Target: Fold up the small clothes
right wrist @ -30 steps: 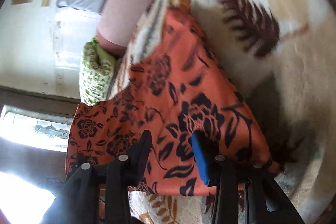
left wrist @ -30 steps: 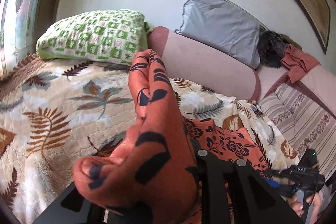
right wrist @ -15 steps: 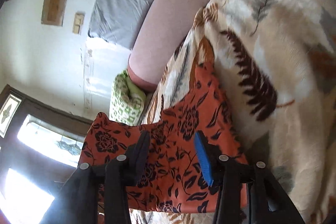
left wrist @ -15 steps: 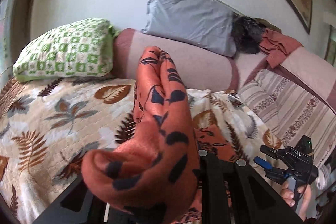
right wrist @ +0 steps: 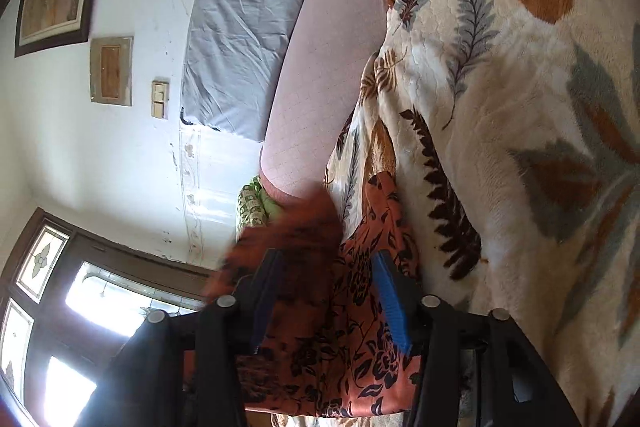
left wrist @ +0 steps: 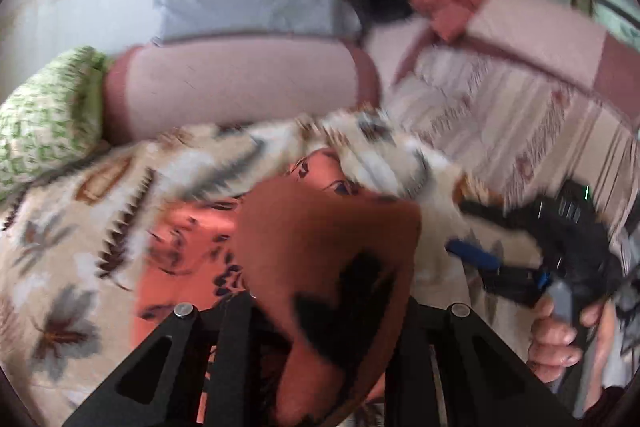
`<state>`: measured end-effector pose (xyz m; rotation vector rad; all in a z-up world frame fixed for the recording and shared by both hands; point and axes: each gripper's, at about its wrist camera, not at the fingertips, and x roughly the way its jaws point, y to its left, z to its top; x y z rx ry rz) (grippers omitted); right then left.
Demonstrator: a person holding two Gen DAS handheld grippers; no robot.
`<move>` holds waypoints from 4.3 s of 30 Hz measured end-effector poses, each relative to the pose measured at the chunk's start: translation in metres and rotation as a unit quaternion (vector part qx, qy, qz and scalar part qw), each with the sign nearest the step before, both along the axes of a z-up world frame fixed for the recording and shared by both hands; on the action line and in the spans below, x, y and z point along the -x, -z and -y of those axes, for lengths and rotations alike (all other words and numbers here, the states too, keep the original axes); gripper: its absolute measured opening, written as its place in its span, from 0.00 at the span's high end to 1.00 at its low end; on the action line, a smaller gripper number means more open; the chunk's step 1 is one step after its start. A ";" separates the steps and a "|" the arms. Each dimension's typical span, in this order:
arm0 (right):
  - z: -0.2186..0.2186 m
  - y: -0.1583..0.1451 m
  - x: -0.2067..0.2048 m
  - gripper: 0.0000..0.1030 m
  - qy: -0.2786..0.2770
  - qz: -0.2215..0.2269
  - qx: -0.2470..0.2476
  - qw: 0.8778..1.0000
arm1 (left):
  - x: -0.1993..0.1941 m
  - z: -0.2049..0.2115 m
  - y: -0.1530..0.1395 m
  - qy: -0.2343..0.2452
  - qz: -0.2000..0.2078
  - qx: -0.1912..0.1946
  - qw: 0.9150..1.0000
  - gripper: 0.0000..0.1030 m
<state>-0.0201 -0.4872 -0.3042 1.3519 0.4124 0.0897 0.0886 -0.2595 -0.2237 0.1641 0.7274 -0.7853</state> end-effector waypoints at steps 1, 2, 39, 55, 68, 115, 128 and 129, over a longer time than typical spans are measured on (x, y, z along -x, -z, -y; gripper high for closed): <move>0.001 0.002 -0.002 0.44 -0.005 -0.002 -0.004 1.000 | 0.005 0.010 0.009 0.011 -0.002 -0.019 1.000 0.79; 0.001 0.003 -0.005 0.41 -0.010 -0.006 -0.006 1.000 | 0.011 0.022 0.021 0.019 -0.003 -0.052 0.998 0.75; -0.048 -0.026 -0.202 0.86 -0.107 -0.137 0.372 0.912 | 0.004 -0.078 0.051 0.024 -0.034 -0.063 0.997 0.27; -0.121 -0.041 -0.130 0.83 -0.228 -0.155 0.312 0.909 | -0.011 -0.122 0.043 -0.052 -0.045 -0.099 0.993 0.26; -0.107 -0.035 -0.128 0.82 -0.199 -0.186 0.319 0.908 | -0.020 -0.130 0.024 -0.025 -0.029 -0.054 0.998 0.26; -0.160 -0.021 -0.076 0.46 -0.183 -0.265 0.384 0.865 | -0.042 -0.155 0.029 -0.136 -0.043 -0.059 0.988 0.18; -0.154 -0.056 -0.056 0.43 -0.137 -0.165 0.412 0.886 | -0.041 -0.153 0.029 -0.148 -0.032 -0.063 0.986 0.18; -0.152 -0.058 -0.054 0.43 -0.130 -0.158 0.412 0.888 | -0.042 -0.152 0.029 -0.148 -0.032 -0.062 0.987 0.18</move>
